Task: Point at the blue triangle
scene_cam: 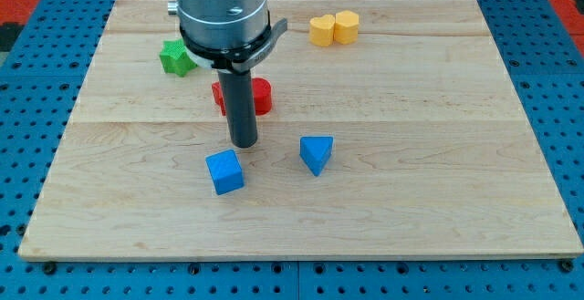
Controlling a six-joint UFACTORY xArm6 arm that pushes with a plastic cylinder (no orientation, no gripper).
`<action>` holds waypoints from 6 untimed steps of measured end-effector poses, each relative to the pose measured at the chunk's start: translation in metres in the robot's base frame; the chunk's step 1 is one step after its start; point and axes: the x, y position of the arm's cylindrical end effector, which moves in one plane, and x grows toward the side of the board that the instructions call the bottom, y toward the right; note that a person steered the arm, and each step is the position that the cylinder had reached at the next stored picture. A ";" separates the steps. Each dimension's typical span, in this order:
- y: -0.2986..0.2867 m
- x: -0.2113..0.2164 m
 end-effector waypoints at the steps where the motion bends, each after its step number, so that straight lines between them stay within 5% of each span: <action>1: -0.005 0.006; 2: -0.007 -0.013; 4: 0.100 -0.013; 6: 0.079 0.014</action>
